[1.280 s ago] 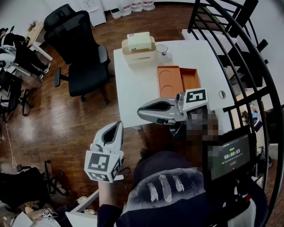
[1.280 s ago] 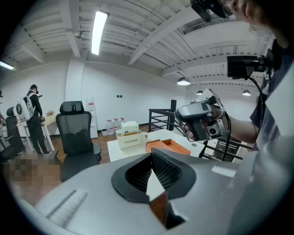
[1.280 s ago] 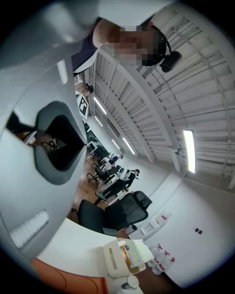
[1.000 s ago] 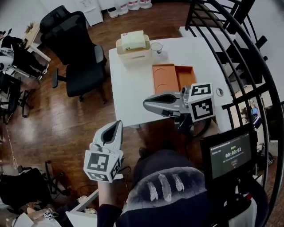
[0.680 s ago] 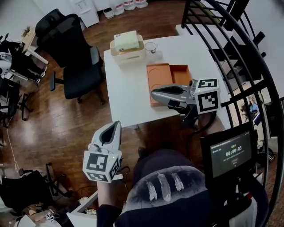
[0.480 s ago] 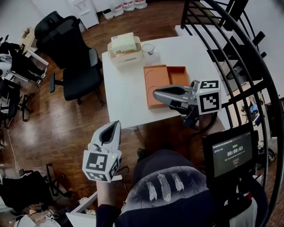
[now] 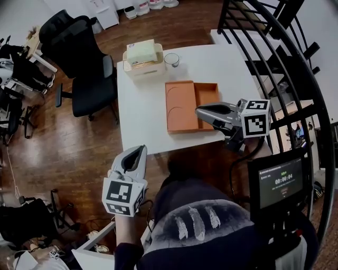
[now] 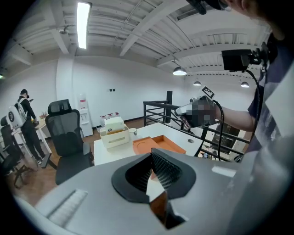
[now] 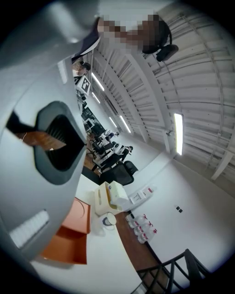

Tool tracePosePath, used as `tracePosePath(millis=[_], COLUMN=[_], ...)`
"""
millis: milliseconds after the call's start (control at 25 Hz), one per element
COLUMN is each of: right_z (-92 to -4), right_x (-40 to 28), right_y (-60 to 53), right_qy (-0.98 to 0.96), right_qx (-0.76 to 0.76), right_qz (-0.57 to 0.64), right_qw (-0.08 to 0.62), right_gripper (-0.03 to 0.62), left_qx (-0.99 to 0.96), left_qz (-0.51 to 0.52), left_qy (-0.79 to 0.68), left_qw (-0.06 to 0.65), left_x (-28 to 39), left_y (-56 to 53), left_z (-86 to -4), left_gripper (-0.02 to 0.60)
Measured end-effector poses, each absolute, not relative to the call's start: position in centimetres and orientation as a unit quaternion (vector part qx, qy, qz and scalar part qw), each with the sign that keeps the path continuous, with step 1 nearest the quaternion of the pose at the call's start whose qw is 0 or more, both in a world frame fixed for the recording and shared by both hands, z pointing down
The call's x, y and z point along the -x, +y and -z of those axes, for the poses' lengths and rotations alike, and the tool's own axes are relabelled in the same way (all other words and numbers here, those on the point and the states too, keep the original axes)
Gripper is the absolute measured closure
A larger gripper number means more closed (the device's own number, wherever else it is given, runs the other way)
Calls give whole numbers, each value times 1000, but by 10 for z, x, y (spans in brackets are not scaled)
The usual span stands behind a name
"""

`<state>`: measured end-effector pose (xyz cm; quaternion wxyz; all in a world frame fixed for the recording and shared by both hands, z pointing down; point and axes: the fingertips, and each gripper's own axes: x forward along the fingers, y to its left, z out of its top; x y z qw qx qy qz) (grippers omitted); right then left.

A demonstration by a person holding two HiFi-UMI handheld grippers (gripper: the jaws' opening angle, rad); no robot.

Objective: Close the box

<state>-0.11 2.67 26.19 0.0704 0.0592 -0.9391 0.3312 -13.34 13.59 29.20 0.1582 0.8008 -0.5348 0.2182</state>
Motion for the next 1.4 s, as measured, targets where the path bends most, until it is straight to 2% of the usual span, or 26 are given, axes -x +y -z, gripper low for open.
tracePosePath(millis=[440,600,920,1400], right_z=[-311,-332,-393,-517], right_x=[-61,-83,-124,-176], right_y=[-58,-71,-101,-111], right_qy=[-925,-912,-875,-789], right_qx=[-190,-201,-188,-75], right_qz=[-271,-253,-230,-165], right_qw=[189,255,383,587], right_gripper=[589,589,589,589], left_qx=[-844,-850,-832,-812], left_qz=[-213,-239,-282,-357], left_qy=[-469,-442,-448,-416], left_qw=[151,155,166,199], left_x=[139,131,109,48], left_y=[61,39,1,-32], left_z=[-310,-316,-335,-372], left_gripper=[568,568,568,568])
